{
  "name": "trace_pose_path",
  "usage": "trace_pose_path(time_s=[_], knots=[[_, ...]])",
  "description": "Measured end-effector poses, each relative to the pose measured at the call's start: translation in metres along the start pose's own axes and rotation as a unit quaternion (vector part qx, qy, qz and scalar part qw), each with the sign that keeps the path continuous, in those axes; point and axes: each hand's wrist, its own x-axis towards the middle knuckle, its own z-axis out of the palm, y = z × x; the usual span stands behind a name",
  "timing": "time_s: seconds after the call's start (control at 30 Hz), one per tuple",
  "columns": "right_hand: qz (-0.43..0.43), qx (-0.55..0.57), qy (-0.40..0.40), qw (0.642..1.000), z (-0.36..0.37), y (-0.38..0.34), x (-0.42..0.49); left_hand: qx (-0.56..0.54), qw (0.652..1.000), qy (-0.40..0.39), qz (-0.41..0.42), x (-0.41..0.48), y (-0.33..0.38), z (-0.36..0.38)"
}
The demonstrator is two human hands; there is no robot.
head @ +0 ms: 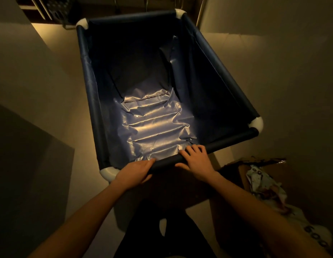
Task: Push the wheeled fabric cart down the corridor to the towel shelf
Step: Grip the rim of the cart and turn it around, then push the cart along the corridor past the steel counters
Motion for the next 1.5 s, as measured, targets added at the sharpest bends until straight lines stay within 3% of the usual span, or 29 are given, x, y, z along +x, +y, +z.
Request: trace_pose_path(time_s=[0.17,0.3,0.43,0.97,1.5], knots=[[-0.046,-0.02,-0.076,0.996,-0.021,0.041,0.018,0.048,0.998,-0.014,-0.028,-0.023,-0.04,-0.017],[-0.055,-0.038,0.004,0.998,-0.01,0.032,0.021,0.073,0.993,-0.024,-0.09,-0.004,-0.029,-0.014],[-0.045,-0.053,0.059,0.996,-0.002,0.015,0.025,0.127,0.989,-0.048,-0.065,0.009,-0.032,-0.01],[-0.001,-0.027,0.109,0.994,0.002,-0.023,0.082,0.134,0.991,-0.014,-0.016,0.009,-0.109,-0.042],[0.0,-0.02,0.123,0.992,0.002,0.015,0.143,0.2,0.979,0.031,0.003,0.069,-0.142,-0.059]])
